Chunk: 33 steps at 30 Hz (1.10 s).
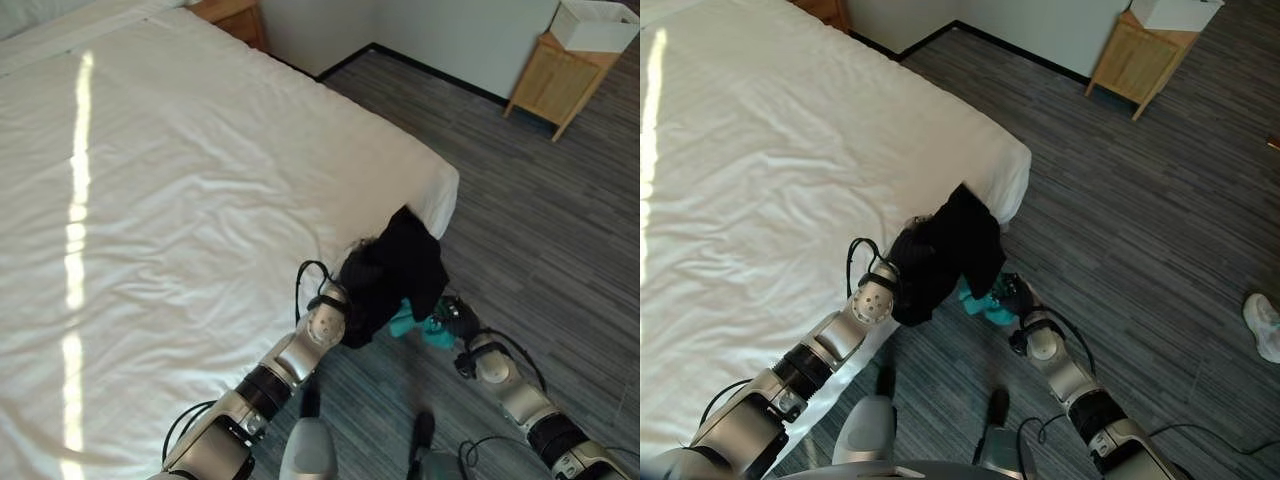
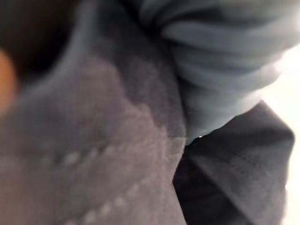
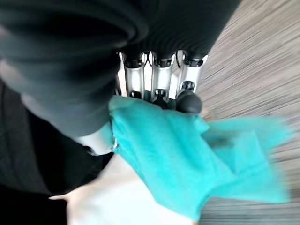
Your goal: Pick up bed clothes into laundry basket.
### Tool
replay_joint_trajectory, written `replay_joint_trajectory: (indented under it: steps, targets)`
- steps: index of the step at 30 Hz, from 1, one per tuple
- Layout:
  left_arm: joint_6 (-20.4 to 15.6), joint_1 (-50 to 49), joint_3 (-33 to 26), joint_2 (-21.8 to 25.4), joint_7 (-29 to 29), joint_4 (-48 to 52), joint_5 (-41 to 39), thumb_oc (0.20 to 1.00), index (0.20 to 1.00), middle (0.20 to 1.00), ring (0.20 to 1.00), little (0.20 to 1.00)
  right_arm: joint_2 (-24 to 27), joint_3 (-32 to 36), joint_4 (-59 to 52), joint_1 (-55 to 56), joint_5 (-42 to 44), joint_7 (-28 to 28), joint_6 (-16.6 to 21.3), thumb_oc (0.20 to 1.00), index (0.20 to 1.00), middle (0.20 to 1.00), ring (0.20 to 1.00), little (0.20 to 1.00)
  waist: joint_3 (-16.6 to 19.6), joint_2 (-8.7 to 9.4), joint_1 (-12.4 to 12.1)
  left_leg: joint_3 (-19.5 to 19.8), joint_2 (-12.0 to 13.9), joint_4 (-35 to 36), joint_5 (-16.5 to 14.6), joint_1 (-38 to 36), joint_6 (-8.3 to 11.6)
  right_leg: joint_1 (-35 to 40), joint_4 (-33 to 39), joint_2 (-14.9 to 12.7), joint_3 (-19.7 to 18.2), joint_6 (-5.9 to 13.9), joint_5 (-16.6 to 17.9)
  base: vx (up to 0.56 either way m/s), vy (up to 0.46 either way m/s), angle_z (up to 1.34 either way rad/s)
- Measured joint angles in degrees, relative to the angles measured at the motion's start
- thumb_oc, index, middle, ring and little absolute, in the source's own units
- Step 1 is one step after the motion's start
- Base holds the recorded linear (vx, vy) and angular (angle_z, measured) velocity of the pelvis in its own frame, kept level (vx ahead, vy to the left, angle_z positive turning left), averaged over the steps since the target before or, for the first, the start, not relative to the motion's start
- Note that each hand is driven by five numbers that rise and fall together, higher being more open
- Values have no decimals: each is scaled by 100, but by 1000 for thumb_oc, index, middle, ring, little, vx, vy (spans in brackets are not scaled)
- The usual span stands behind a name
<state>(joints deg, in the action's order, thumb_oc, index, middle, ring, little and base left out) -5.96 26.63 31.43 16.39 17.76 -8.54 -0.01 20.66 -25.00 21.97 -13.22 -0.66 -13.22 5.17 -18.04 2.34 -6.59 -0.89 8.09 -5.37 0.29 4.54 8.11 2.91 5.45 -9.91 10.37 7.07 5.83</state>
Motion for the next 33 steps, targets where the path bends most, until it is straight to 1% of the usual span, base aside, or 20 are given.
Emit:
replay_joint_trajectory:
  steps: [2, 4, 7, 8, 9, 10, 13, 16, 17, 18, 19, 20, 22, 24, 28, 29, 30, 31, 32, 33]
  targets:
    - [-129, 57, -62, 6, 96, 101, -131, 200, 200, 200, 200, 200, -218, -60, -121, -28, 110, 14, 66, 200, 200, 200, 200, 200, 44, 74, -63, 50, -25, 38, 22, 19, -25, -169, -314, -23, 7, 60, -48, 18, 40, 18]
    - [-109, 53, -27, 4, 224, 33, -141, 200, 200, 200, 200, 200, -322, -190, -100, -150, 67, 6, 79, 200, 200, 200, 200, 200, 114, 29, -176, 168, -19, 65, 72, 32, -94, -123, -300, 14, 84, 100, -77, -30, 35, 19]
    - [-41, 99, 199, -123, 242, -178, -81, 200, 200, 200, 200, 200, -261, -241, -80, -224, 51, -98, 93, 200, 200, 200, 200, 200, 214, 9, -84, 238, -18, 111, 235, 254, -268, 179, 5, -5, 676, 80, -48, -55, 40, 86]
    - [-20, 152, 336, -169, 250, -276, 126, 200, 200, 200, 200, 200, -198, -230, -109, -232, 46, -192, 95, 200, 200, 200, 200, 200, 282, -14, 38, -372, 133, 8, 292, 507, -611, 257, 28, -6, 1008, 97, -68, 45, 109, 183]
    - [41, 267, 491, -311, 246, -493, 415, 200, 200, 200, 200, 200, -93, -208, -144, -261, -16, -348, 85, 200, 200, 200, 200, 200, 320, 46, 55, -1361, 352, -121, 137, 596, -984, 314, 28, -134, 1441, 84, -132, 157, 163, 185]
    - [62, 276, 553, -357, 283, -568, 576, 200, 200, 200, 200, 200, -1, -183, -199, -315, -164, -422, 68, 200, 200, 200, 200, 200, 355, 1, 81, -1753, 460, -206, 273, 673, -1105, 377, 29, -182, 1673, 136, -122, 131, 156, 170]
    - [269, 276, 621, -189, 447, -760, 814, 200, 200, 200, 200, 200, 34, -8, -456, -604, -581, -650, -12, 200, 200, 200, 200, 200, 440, -98, 86, -1955, 228, -166, 519, 613, -769, 718, 17, -392, 2151, 208, -144, 173, 129, 99]
    - [350, 439, 540, -141, 530, -941, 1016, 200, 200, 200, 200, 200, 2, -17, -482, -803, -723, -750, -94, 200, 200, 200, 200, 200, 482, -136, 121, -1908, 8, -6, 530, 531, -792, 660, -630, -683, 2464, 216, -197, 194, 151, 67]
    - [372, 465, 563, -91, 628, -980, 1026, 200, 200, 200, 200, 200, -56, -27, -446, -826, -838, -757, -148, 200, 200, 200, 200, 200, 486, -167, 174, -1884, -55, 72, 535, 456, -841, 482, -1311, -882, 2347, 231, -211, 203, 183, 50]
    - [420, 523, 636, -64, 679, -1046, 1045, 200, 200, 200, 200, 200, -51, -31, -454, -774, -847, -759, -173, 200, 200, 200, 200, 200, 483, -280, 308, -1788, -96, 253, 486, 270, -922, 81, -2423, -1117, 1903, 326, -365, 164, 88, 66]
    - [419, 592, 688, -23, 702, -1082, 1184, 200, 200, 200, 200, 200, -79, -29, -491, -687, -848, -795, -181, 200, 200, 200, 200, 200, 501, -268, 476, -1564, -190, 419, 457, 184, -992, -233, -2951, -1047, 1389, 508, -651, 94, 14, 81]
    - [412, 693, 722, -4, 779, -1109, 1367, 200, 200, 200, 200, 200, -112, -23, -530, -625, -851, -875, -173, 200, 200, 200, 200, 200, 506, -248, 566, -1425, -260, 616, 520, 108, -1041, -530, -2967, -707, 619, 525, -1048, 84, -105, 92]
    - [403, 870, 810, -30, 851, -1126, 1636, 200, 200, 200, 200, 200, -129, -12, -504, -642, -864, -1032, -172, 200, 200, 200, 200, 200, 506, -240, 687, -1290, -444, 879, 658, 41, -1098, -944, -2410, -325, 182, 243, -1309, 123, -105, 71]
    - [389, 880, 881, -89, 850, -1118, 1681, 200, 200, 200, 200, 200, -158, 66, -493, -501, -835, -1115, -152, 200, 200, 200, 200, 200, 525, -211, 842, -990, -656, 935, 667, -23, -1063, -777, -1508, -118, -141, 55, -920, 210, -69, 82]
    - [397, 687, 859, -162, 844, -1044, 1707, 200, 200, 200, 200, 200, -103, 55, -543, -438, -831, -1116, -143, 200, 200, 200, 200, 200, 597, -295, 732, -1100, -498, 1043, 683, -244, -946, -386, -977, 113, -77, 29, -720, 140, 0, -2]
    - [396, 573, 862, -297, 799, -1038, 1706, 200, 200, 200, 200, 200, -46, 41, -535, -448, -821, -1115, -144, 200, 200, 200, 200, 200, 930, -338, 795, -1088, -385, 1060, 586, -477, -798, 143, -368, 277, 25, -29, -583, 123, 213, -2]
    - [267, 317, 512, -272, 610, -971, 1445, 200, 200, 200, 200, 200, -57, 119, -607, -399, -553, -730, -134, 200, 200, 200, 200, 200, 990, -334, 818, -1091, -398, 1024, 524, -402, -783, 19, -451, 297, -79, -35, -586, 115, 440, -37]
    - [-91, -506, -565, -246, 401, -548, 969, 200, 200, 200, 200, 200, -13, 223, -993, -245, -74, 65, -105, 200, 200, 200, 200, 200, 1253, -336, 859, -1217, -339, 835, 396, -63, -730, -483, -737, 271, -266, -61, -681, 77, 368, -59]
    - [-184, -885, -1219, -174, 375, -347, 764, 200, 200, 200, 200, 200, 57, 286, -1232, -106, 99, 336, -48, 200, 200, 200, 200, 200, 1329, -345, 901, -1228, -289, 783, 338, 100, -723, -703, -920, 305, -429, -49, -724, 92, 371, -70]
    - [-90, -1626, -2324, 315, 324, -255, 446, 200, 200, 200, 200, 200, 264, 436, -1538, 163, 345, 668, -7, 200, 200, 200, 200, 200, 1340, -265, 1084, -1351, -254, 776, 391, 52, -711, -760, -948, 275, -252, -56, -719, 84, 251, -52]
